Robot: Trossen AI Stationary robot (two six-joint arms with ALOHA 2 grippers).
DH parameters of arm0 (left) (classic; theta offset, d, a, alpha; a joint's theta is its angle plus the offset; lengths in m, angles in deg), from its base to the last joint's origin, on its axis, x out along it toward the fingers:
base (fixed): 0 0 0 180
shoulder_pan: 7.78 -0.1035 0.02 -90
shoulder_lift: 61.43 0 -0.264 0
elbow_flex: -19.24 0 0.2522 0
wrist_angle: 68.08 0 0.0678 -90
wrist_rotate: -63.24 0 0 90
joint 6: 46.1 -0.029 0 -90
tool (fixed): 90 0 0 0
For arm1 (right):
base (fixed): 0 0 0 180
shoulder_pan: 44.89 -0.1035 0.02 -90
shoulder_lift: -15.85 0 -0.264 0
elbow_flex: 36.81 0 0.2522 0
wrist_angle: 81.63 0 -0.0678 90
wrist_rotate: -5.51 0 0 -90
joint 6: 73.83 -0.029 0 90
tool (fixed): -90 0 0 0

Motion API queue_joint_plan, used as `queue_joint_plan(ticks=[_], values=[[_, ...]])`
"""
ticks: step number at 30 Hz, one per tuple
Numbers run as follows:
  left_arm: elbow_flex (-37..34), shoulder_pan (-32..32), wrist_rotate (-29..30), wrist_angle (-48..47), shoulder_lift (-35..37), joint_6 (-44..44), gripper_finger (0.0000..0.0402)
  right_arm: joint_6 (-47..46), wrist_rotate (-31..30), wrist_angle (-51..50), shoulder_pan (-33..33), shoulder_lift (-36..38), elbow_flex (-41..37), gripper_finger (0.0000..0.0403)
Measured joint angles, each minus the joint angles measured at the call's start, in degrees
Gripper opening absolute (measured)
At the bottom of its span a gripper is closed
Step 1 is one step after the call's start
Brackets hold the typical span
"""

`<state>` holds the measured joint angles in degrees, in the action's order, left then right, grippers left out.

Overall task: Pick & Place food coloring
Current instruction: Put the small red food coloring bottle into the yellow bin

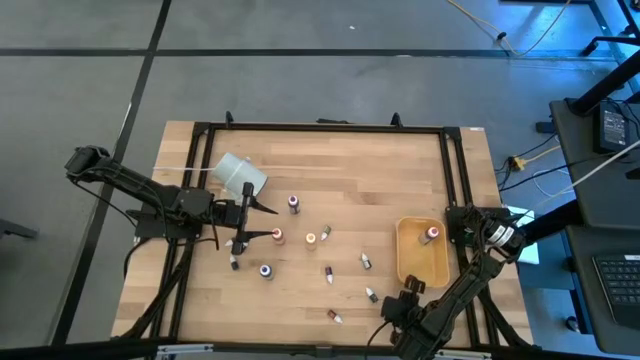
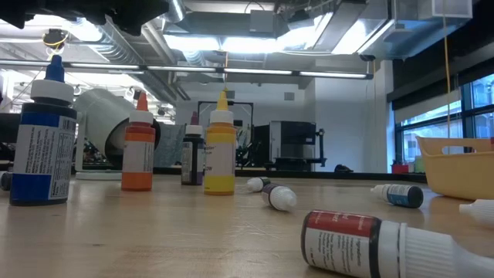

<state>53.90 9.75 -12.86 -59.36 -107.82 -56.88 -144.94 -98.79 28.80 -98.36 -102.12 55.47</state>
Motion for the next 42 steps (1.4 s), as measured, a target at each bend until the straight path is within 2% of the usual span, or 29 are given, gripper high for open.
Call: queue_joint_plan(ticks=[7, 10, 17, 23, 25, 27, 34, 37, 42], values=[[0.0, 0.01, -0.01, -0.02, 0.0, 0.0, 0.0229, 1.11, 0.52, -0.39, 0.02, -0.12, 0.46, 0.0071], [0.0, 0.0, 0.0, -0.01, 0.0, 0.0, 0.0231, 2.14, 1.02, -2.52, 0.06, -0.46, 1.93, 0.007], [0.0, 0.01, -0.01, -0.02, 0.0, 0.04, 0.0228, 3.06, 1.25, -17.09, 0.07, -0.52, 10.92, 0.0078], [0.0, -0.01, -0.01, -0.02, 0.0, 0.03, 0.0231, 5.42, -3.54, -32.44, 0.04, -0.39, 22.91, 0.0073], [0.0, -0.01, -0.01, -0.02, 0.0, 0.02, 0.0232, 5.77, -4.87, -34.43, 0.04, 0.41, 25.35, 0.0076], [0.0, -0.01, -0.01, -0.09, 0.0, 0.0, 0.0232, 8.77, -5.28, -33.3, 0.07, 2.79, 25.19, 0.0078], [0.0, 0.01, -0.03, -0.41, 0.0, 0.04, 0.0229, 9.02, -6.66, -33.52, 0.68, 10.94, 22.48, 0.0075], [0.0, 0.0, -0.03, -0.59, 0.0, 0.1, 0.023, 6.17, -7.09, -34.13, 0.84, 15.4, 17.07, 0.0076], [0.0, -0.01, -0.03, -1.55, 0.0, 0.11, 0.023, 1.17, -5.81, -32.39, 1.76, 24.59, 3.88, 0.0077]])
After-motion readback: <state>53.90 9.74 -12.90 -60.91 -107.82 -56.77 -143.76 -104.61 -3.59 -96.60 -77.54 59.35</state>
